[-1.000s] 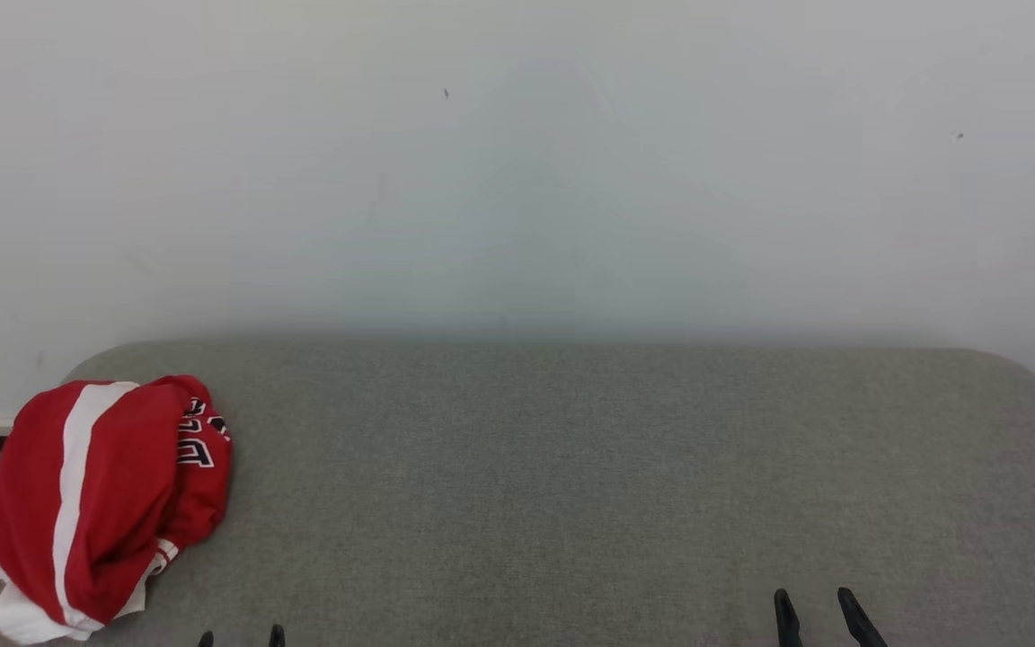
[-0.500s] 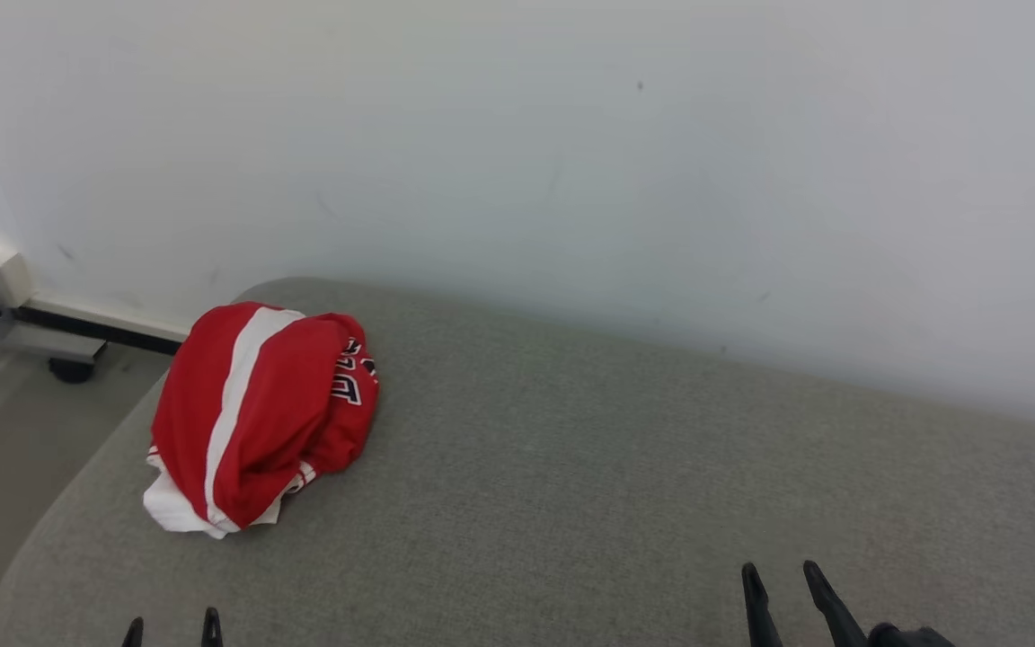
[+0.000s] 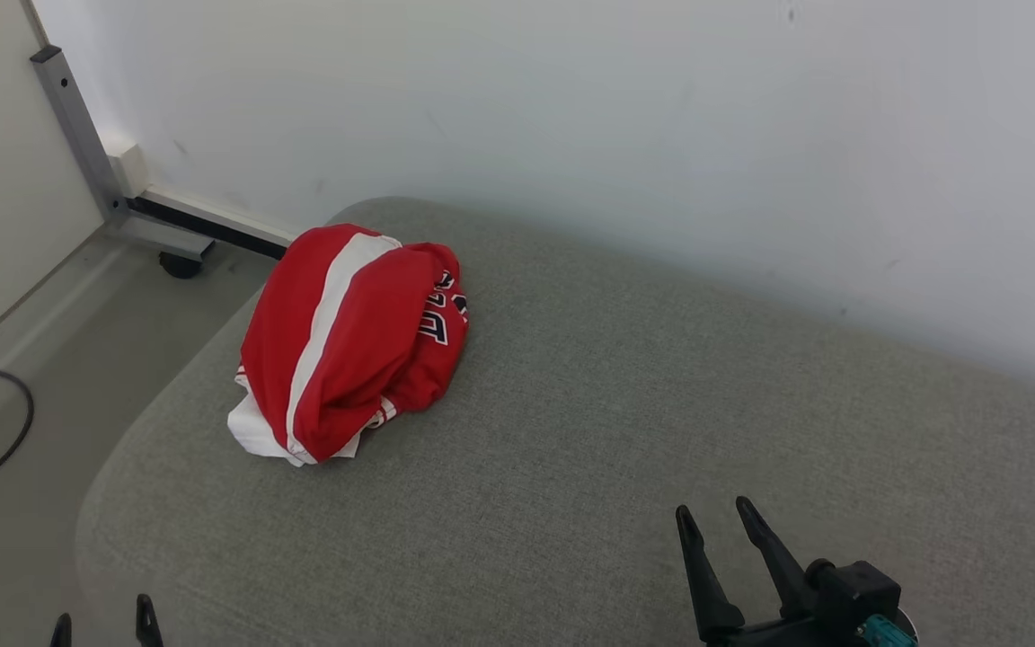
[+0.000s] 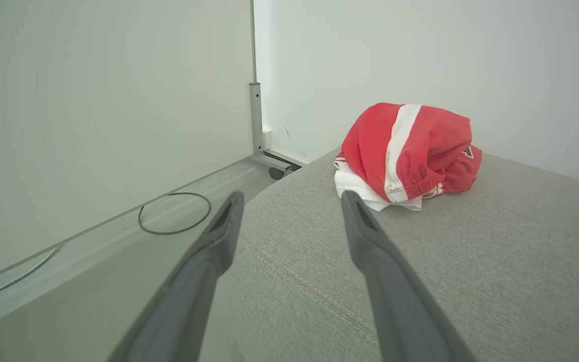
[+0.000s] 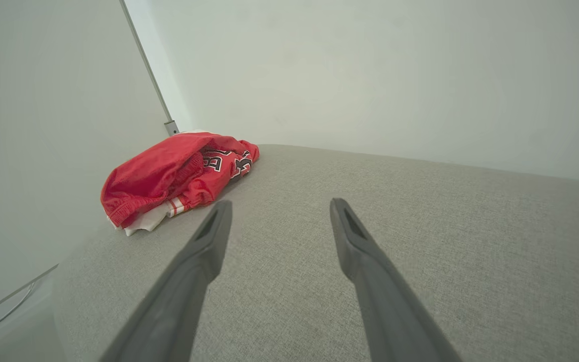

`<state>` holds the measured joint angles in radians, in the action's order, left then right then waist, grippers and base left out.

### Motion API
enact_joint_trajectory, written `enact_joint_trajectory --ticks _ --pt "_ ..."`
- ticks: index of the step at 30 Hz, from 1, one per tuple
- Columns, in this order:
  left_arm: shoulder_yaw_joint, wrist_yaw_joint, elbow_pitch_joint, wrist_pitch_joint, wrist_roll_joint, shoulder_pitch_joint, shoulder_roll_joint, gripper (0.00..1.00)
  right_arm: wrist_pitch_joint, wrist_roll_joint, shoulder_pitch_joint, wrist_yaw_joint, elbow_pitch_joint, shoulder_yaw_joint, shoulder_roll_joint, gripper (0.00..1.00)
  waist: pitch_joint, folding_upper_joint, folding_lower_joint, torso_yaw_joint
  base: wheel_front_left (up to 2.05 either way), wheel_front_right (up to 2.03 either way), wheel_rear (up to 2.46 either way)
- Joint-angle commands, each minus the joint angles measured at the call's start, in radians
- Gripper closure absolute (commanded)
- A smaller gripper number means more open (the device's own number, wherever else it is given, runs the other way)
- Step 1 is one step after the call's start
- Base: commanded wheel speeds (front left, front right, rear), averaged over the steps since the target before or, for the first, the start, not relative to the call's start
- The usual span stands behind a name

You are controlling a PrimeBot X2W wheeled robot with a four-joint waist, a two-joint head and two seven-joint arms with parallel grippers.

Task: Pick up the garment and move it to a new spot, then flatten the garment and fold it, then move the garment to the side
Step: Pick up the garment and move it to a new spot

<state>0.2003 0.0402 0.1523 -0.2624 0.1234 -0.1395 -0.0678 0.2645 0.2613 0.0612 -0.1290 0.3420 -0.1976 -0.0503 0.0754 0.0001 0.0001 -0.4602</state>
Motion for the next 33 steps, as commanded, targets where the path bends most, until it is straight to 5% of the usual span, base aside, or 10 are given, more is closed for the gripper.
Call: enact_joint_trajectory --ticks 1,11,22,33 --pt "0.005 -0.002 -0.009 -0.002 0.002 -0.01 0.006 0.0 0.002 0.005 0.01 -0.003 0.005 -0.006 0.0 0.0 -0.024 -0.0001 -0.0001 -0.022 0.0 0.0 0.0" --pt "-0.023 0.023 0.013 -0.002 -0.012 0.046 0.014 0.0 0.002 0.004 0.004 -0.003 0.006 -0.003 0.0 0.0 -0.033 -0.0001 -0.0001 -0.027 0.0 0.0 0.0" --pt "-0.269 0.09 0.439 0.055 -0.029 0.5 -0.047 0.0 0.002 -0.063 -0.128 -0.003 -0.028 0.041 0.0 0.0 -0.049 -0.0001 -0.0001 -0.032 0.0 0.0 0.0" --pt "-0.356 0.089 0.705 0.271 0.134 0.817 -0.116 0.0 -0.029 -0.19 -0.159 -0.003 -0.151 0.057 0.0 0.0 -0.248 -0.0001 -0.0001 0.155 0.0 0.0 0.0"
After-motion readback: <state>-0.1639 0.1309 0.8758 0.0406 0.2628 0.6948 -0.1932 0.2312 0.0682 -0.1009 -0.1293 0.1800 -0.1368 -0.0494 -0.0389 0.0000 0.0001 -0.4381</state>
